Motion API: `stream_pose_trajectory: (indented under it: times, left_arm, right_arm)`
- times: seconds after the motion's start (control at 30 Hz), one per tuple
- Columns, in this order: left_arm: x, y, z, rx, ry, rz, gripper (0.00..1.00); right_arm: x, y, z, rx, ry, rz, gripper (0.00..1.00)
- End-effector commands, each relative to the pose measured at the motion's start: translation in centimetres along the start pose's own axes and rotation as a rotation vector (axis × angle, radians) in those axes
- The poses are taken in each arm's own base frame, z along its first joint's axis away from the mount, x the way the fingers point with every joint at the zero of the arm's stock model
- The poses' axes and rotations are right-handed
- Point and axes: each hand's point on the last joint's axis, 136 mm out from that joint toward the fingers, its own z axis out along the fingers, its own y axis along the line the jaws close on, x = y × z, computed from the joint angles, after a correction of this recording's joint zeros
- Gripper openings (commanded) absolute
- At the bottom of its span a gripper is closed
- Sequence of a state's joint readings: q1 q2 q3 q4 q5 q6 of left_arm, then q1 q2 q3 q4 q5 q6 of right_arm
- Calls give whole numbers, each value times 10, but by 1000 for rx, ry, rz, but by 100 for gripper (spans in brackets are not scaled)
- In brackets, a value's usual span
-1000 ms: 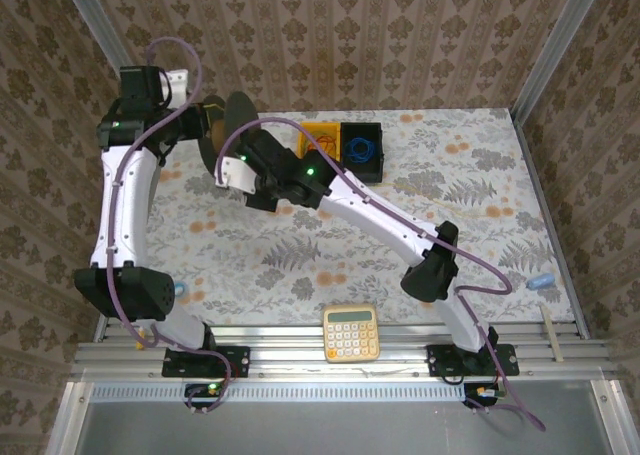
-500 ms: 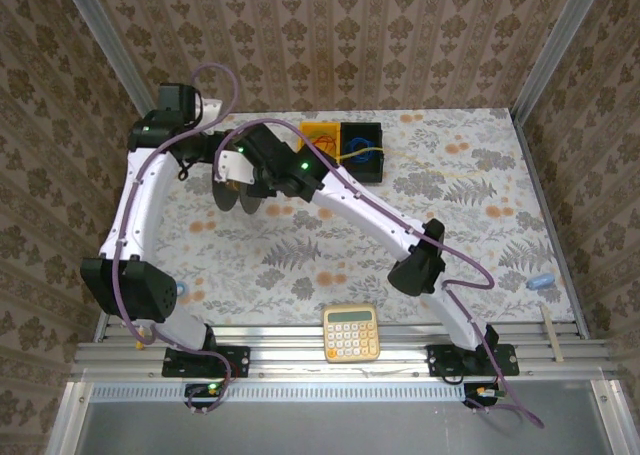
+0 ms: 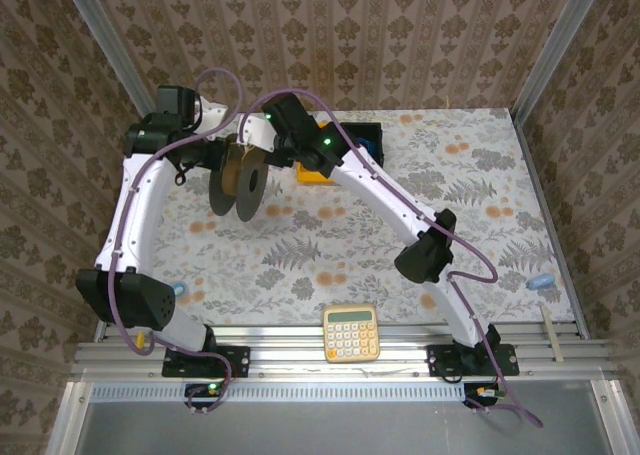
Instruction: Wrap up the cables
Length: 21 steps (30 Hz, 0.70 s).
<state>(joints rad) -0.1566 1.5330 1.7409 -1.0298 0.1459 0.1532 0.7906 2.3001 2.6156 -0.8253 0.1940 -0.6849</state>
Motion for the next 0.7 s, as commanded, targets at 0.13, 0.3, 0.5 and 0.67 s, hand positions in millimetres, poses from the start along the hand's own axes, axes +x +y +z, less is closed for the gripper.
stream_pose_trajectory:
  times: [0.13, 0.3, 0.5, 0.67]
  left_arm:
    - [6, -16, -29, 61, -18, 105, 0]
    - [12, -22, -35, 92, -13, 136, 0]
    - [12, -37, -43, 180, -36, 152, 0]
    - [9, -44, -50, 219, -57, 167, 0]
  right_arm:
    - [12, -39, 2, 55, -32, 70, 18]
    - [26, -52, 9, 60, -29, 108, 19]
    - [48, -70, 21, 55, -33, 166, 26]
    - [65, -82, 27, 54, -27, 193, 27]
